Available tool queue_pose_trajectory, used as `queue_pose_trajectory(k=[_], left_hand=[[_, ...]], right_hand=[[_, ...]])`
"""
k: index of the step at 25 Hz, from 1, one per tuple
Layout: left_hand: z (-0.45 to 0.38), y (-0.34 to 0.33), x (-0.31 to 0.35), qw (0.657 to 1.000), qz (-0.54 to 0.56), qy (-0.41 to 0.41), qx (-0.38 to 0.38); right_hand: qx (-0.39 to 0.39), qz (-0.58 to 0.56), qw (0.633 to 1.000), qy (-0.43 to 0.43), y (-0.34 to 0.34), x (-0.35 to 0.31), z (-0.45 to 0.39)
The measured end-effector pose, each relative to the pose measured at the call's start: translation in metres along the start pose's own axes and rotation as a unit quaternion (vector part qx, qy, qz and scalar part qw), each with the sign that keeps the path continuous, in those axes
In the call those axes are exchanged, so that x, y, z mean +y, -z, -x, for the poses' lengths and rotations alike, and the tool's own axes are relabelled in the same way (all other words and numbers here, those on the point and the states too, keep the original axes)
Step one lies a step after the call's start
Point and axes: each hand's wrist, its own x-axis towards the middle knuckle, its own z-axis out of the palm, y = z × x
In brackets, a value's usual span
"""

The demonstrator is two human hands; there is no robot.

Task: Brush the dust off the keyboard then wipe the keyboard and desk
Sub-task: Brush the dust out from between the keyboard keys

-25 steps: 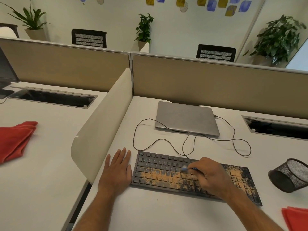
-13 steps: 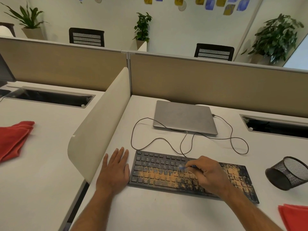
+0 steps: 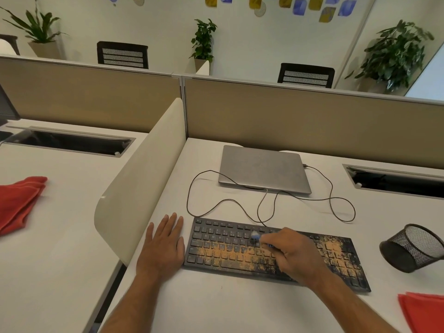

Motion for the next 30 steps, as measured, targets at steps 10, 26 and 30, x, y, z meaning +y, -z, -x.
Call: queue_pose_trajectory(k=[10,26,30], left_hand=[[0.0,0.001,0.0,1.0,-0.002,0.002,-0.007],[-0.001,-0.001,-0.001,1.0,-0.002,0.002,-0.003],[0.0,0.0,0.0,1.0,-0.006,0.003,-0.006]], right_hand=[[-0.008,-0.006,1.0,0.004,-0.002,0.002,0.003],[0.003,0.009,1.0,0.005,0.01,0.024,0.01],[-0.021,0.026,0.998,0.044,0.008,0.013,0.012]])
